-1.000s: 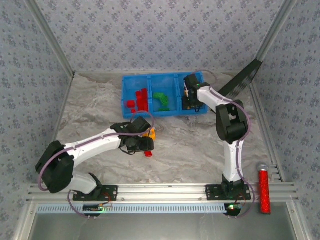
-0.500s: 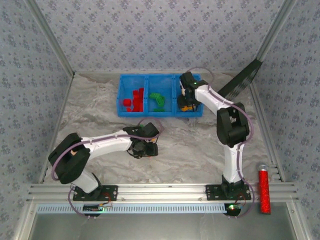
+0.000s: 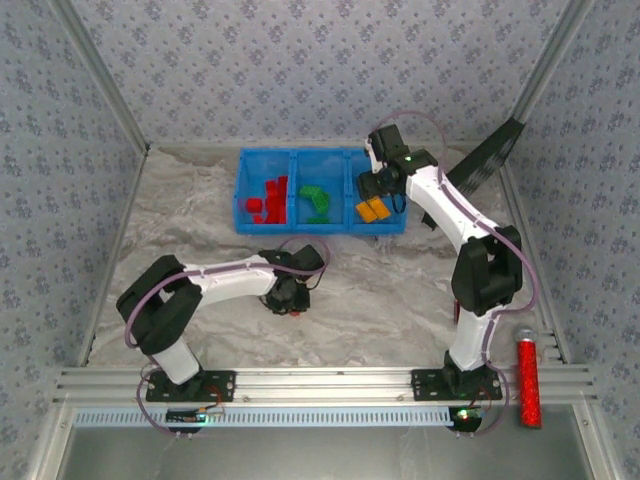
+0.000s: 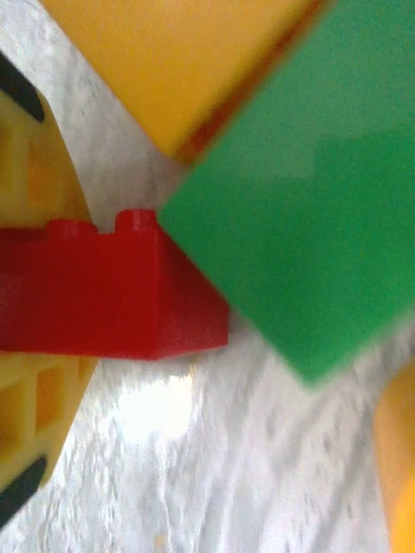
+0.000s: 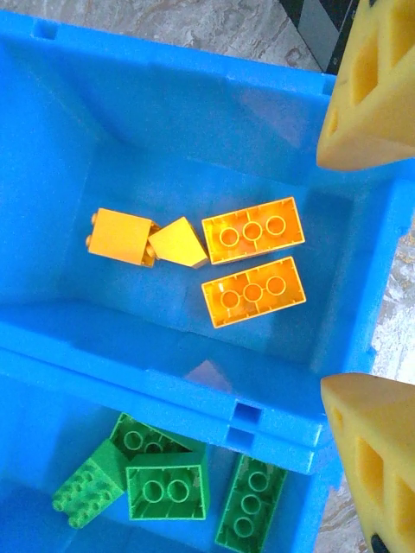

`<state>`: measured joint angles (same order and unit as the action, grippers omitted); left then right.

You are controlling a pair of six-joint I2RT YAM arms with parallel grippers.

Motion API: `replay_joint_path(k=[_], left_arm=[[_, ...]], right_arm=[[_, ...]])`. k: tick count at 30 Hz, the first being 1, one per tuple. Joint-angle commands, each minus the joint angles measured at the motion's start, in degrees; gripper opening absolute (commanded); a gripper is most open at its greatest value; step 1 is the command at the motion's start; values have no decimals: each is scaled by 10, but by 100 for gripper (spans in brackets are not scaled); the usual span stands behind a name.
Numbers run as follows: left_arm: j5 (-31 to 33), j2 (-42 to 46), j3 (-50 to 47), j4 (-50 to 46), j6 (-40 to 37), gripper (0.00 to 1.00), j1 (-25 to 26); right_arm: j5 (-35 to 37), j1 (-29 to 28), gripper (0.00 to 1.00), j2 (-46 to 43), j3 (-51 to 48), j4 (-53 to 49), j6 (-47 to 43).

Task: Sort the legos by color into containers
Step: Pick up the lego from the middle-left of the table.

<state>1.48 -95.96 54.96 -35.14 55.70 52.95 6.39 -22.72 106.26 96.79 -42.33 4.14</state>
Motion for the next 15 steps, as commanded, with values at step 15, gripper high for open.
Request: replay_joint_path(k=[15], left_arm=[[66,157,122,-157,-106,9,-30]], right_arm=[[-43,-62,65,-51,-22,-41,-26]])
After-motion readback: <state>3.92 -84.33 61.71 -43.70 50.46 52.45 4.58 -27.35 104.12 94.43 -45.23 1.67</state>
